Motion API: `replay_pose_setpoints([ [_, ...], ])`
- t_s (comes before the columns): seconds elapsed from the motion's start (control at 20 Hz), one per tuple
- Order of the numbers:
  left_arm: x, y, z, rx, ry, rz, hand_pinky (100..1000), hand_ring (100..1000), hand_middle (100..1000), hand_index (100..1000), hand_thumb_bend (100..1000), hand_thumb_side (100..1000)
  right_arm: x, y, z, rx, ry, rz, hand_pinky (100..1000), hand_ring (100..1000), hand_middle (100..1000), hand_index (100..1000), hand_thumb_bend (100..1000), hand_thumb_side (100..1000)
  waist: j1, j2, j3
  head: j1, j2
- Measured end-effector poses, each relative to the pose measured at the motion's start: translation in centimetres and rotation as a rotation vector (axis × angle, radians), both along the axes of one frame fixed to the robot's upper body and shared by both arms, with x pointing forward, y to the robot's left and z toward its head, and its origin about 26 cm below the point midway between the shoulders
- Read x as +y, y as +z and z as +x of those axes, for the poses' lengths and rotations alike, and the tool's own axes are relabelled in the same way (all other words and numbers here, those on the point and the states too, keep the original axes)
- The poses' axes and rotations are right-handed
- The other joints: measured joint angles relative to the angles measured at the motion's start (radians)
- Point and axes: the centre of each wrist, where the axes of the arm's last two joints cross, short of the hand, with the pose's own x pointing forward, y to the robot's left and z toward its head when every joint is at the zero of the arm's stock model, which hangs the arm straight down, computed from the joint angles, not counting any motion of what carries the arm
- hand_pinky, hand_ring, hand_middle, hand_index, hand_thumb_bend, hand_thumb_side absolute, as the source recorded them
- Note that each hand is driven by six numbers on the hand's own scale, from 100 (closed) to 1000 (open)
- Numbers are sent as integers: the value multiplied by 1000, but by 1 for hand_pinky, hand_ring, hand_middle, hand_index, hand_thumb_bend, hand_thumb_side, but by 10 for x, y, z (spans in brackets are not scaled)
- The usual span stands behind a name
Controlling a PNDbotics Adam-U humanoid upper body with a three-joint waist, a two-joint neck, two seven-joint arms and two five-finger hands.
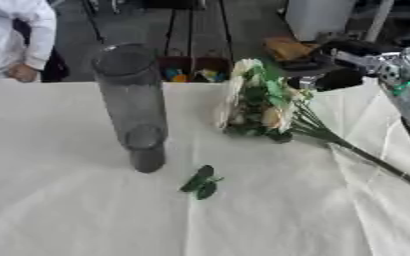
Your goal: Arrange flowers into the vase.
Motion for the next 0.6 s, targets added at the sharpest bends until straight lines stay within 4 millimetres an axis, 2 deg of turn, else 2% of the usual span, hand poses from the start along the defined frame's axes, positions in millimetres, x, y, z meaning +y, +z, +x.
replay_pose_setpoints([
  [0.15,0,0,0,0,0,-1,789,958,938,970,161,1000,-4,-1,-3,6,-14,8,865,1000,971,980,522,852,0,0,0,0,-3],
  [0.25,0,0,0,1,1,-1,789,958,936,969,157,1000,-4,-1,-4,10,-16,16,870,992,969,977,537,804,1,0,-1,1,-4],
  [0.6,-1,-1,0,3,-2,-9,789,958,932,968,151,1000,-13,-24,-7,65,-36,55,876,989,965,974,540,756,7,2,-1,1,-10],
])
